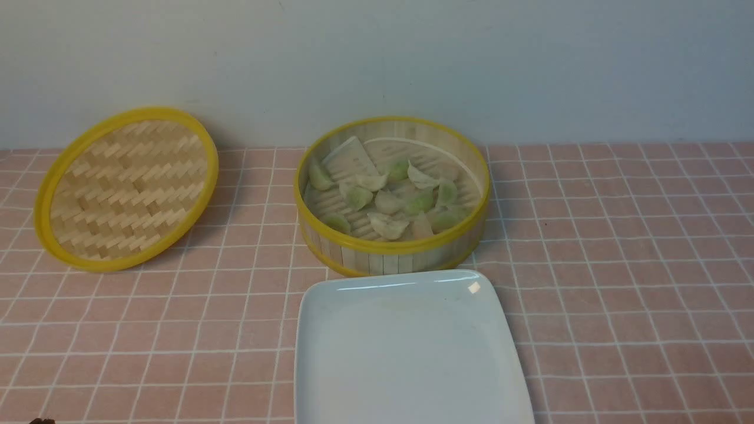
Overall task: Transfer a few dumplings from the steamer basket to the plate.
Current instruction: Use the left arm to grab a dumpling from the steamer
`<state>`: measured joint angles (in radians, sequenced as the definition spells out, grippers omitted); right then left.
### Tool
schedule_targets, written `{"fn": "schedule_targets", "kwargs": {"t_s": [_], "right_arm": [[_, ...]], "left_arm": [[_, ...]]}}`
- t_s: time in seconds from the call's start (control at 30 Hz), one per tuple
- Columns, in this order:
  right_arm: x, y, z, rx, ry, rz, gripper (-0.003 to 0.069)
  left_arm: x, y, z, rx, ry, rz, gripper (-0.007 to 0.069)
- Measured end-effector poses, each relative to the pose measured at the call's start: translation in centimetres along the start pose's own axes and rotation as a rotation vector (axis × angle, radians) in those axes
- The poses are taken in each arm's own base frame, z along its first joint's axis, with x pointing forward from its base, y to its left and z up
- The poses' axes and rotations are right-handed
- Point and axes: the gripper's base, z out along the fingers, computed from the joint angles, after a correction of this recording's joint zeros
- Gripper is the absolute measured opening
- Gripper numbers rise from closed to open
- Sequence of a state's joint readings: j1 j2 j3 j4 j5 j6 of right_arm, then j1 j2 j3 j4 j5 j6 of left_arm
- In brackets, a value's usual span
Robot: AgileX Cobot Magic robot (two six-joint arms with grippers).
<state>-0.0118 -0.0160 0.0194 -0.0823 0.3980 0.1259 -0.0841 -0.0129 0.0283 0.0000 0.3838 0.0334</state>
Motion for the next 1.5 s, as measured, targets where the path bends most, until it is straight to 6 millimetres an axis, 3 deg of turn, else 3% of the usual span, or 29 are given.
{"fn": "schedule_targets", "kwargs": {"t_s": [0.67,0.97,1.2,1.27,1.4,1.5], "right_arm": [[0.0,0.0,0.0,0.000,0.000,0.000,-0.0015],[0.0,0.0,0.0,0.000,0.000,0.000,-0.0015],[0.0,0.0,0.0,0.000,0.000,0.000,-0.0015],[0.0,0.0,0.0,-0.002,-0.004,0.004,-0.0015],[-0.5,0.3,0.1,-0.042,-0.078,0.174,-0.0015],[-2.0,0.4,-0.2,-0.103,-0.237,0.463,-0.0015]], "left_arm": [[-0.5,0.2,0.0,-0.022,-0.060,0.075,-0.0006],[-3.2,0.1,-0.6,0.085,-0.354,-0.501,-0.0006],[-3.6,0.2,-0.7,0.097,-0.408,-0.579,-0.0006],[-4.2,0.5,-1.1,0.097,-0.491,-0.600,-0.0006],[-5.9,0.9,-2.0,0.106,-0.631,-0.629,-0.0006],[-9.6,0.8,-4.1,0.143,-0.692,-0.625,-0.0006]]}}
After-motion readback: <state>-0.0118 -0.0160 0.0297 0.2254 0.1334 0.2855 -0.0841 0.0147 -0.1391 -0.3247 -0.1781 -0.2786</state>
